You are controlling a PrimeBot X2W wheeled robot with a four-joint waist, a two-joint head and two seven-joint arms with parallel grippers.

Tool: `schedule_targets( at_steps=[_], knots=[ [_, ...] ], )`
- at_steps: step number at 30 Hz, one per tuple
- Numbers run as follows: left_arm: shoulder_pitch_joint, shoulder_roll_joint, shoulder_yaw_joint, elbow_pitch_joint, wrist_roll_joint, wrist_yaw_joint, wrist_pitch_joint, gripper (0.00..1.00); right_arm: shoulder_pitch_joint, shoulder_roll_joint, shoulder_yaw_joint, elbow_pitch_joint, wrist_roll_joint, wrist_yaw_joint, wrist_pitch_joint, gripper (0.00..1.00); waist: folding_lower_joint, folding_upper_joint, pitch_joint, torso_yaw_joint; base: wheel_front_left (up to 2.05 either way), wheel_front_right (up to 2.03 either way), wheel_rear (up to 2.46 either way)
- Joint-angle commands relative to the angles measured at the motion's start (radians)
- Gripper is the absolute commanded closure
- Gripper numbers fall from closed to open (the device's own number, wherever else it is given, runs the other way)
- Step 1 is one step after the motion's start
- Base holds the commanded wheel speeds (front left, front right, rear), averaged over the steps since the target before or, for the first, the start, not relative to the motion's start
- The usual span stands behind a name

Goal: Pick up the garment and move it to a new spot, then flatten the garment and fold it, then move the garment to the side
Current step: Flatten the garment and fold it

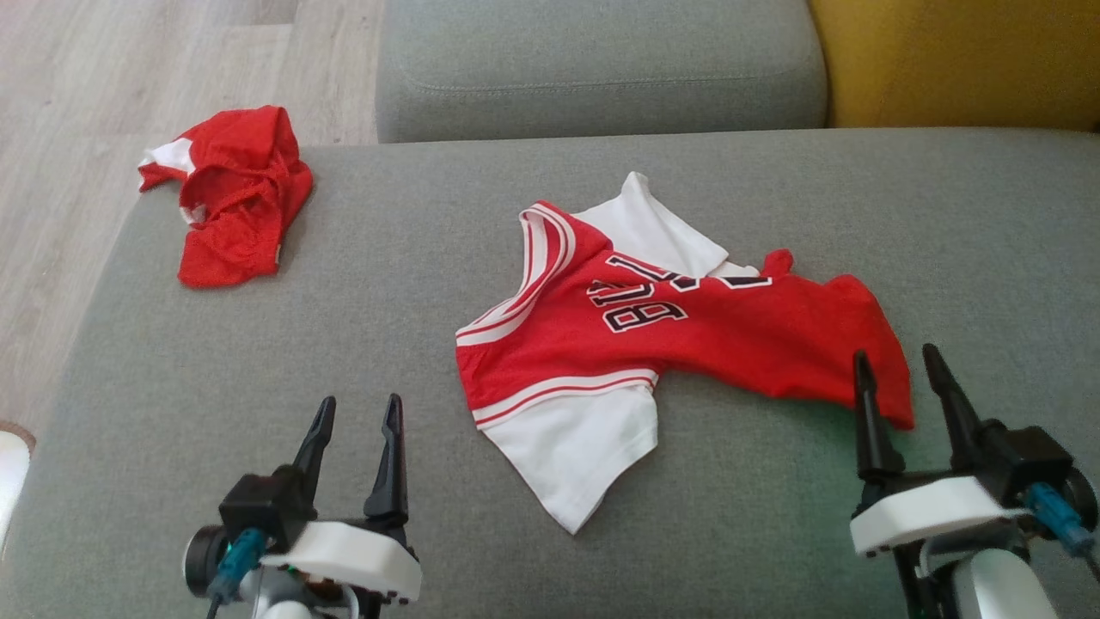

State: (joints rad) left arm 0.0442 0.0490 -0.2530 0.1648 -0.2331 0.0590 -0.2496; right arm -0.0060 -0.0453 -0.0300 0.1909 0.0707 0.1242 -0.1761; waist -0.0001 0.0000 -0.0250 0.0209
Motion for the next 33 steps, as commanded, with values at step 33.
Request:
schedule_targets(
  at_steps=[33],
  knots=[
    [-0.054,0.001,-0.191,0.09,-0.132,-0.062,0.041,0.0,-0.054,-0.005,0.052,0.008,0.017,0.007,-0.026,0.0,0.0001,0.0,0.068,-0.025,0.0,0.0,0.0]
  ],
)
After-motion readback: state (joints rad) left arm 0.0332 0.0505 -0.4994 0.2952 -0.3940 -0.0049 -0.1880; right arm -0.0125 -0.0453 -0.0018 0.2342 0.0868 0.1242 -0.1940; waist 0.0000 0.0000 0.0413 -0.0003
